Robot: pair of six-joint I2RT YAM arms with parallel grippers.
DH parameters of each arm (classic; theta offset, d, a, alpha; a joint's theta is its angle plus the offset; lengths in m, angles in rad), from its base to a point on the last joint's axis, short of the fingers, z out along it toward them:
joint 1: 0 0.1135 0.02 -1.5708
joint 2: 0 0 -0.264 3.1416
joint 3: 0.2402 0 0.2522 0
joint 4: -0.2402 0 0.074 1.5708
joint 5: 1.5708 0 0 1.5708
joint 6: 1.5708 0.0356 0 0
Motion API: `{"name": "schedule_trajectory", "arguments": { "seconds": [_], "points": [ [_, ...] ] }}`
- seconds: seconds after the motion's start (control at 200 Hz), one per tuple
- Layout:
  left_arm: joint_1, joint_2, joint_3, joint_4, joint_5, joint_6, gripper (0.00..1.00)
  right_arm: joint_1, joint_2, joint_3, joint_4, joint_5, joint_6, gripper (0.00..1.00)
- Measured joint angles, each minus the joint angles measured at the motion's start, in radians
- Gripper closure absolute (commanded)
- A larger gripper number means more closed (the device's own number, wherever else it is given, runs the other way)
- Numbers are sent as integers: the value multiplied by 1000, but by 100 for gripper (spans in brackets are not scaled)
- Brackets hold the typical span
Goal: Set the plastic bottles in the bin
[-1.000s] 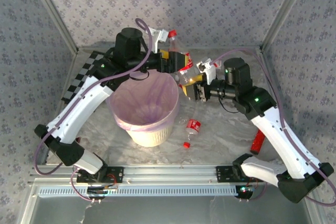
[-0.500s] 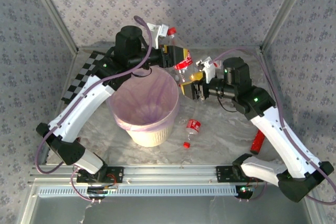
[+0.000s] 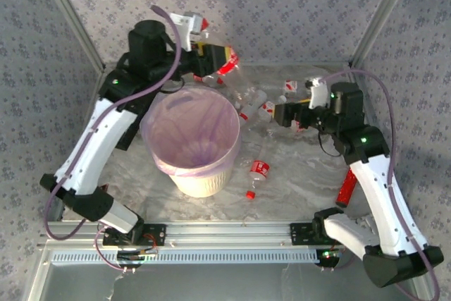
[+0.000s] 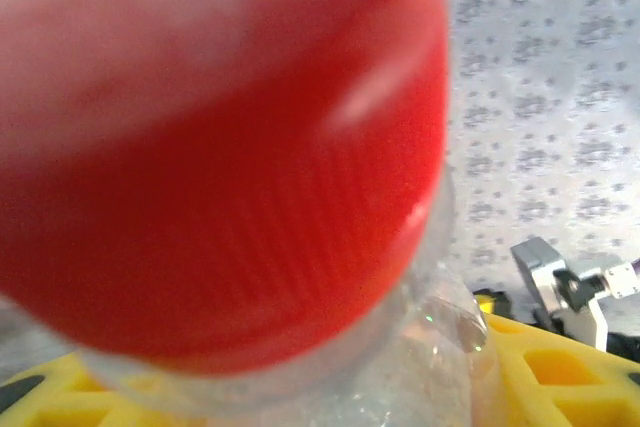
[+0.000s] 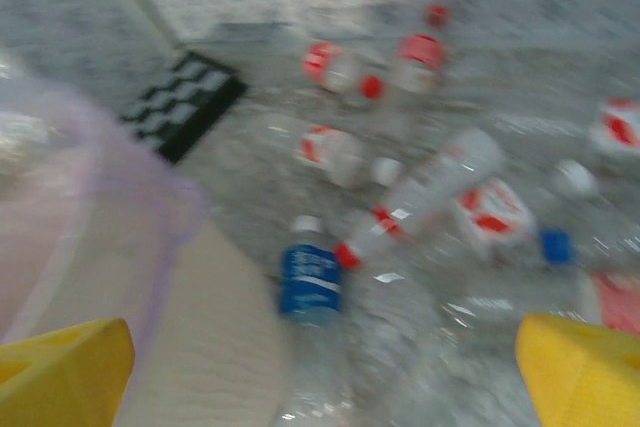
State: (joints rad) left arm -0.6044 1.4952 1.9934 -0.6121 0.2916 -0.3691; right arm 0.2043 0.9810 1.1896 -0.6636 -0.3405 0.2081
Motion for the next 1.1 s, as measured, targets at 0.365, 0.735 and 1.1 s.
{"name": "schedule_trajectory", "arguments": {
  "seconds": [0.365, 0.735, 1.1],
  "points": [
    [6, -182, -107, -356, -196, 206, 100, -97, 61, -161, -47, 56, 74, 0],
    [-152, -19, -256, -516, -347, 276, 100, -124, 91, -209, -37, 77, 84, 0],
    [-155, -16, -546, -440, -360, 235, 91, -134, 91, -245, -40, 81, 89, 1]
  ]
}}
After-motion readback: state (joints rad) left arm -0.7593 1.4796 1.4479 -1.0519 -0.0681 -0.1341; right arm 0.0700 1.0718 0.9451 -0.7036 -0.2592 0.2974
